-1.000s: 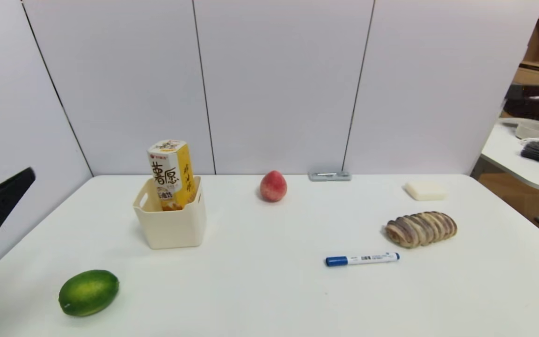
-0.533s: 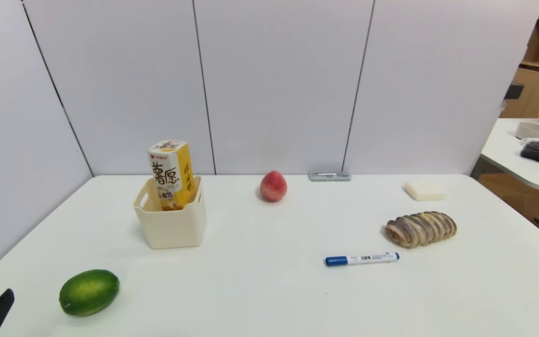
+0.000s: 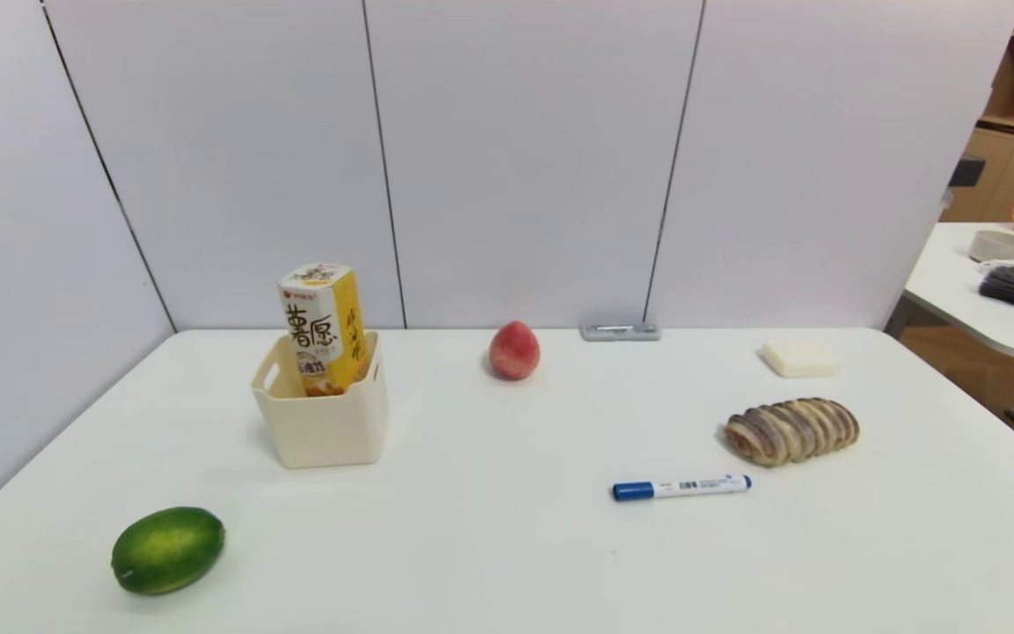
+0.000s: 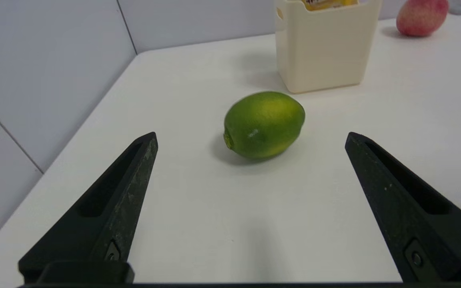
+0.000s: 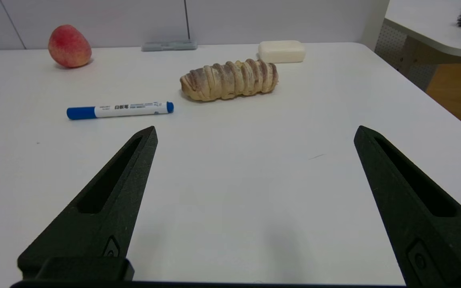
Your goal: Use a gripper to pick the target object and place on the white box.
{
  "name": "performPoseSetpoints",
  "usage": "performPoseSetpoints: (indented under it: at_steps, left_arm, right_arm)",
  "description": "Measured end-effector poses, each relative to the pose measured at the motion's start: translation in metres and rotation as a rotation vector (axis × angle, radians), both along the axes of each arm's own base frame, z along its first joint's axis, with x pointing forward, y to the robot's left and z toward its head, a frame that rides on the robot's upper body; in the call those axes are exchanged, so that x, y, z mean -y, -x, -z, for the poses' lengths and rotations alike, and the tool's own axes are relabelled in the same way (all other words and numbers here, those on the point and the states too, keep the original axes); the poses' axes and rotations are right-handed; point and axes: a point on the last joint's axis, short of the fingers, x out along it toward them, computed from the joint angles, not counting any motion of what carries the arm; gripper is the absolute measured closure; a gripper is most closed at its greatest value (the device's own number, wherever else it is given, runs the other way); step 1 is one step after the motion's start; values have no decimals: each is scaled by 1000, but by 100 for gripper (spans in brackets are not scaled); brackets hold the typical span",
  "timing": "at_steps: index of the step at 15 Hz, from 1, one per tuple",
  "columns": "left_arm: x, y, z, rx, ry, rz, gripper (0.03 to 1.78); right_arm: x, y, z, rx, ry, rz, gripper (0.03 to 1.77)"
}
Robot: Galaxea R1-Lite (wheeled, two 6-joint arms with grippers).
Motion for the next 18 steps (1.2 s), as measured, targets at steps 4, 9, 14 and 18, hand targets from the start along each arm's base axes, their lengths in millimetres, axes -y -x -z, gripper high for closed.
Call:
performPoseSetpoints:
  at_steps: [4, 9, 14, 18]
  left_arm:
    - [0, 3, 7, -29, 64, 13, 12]
    - [0, 3, 7, -24, 87, 0, 12]
    - [0, 3, 7, -24, 88, -1, 12]
    - [0, 3, 7, -23, 87, -1, 12]
  right_arm:
    - [0, 0, 0, 0, 0, 0, 10]
    - [0, 0, 0, 0, 0, 0, 10]
    - [0, 0, 0, 0, 0, 0, 10]
    - [0, 0, 0, 0, 0, 0, 10]
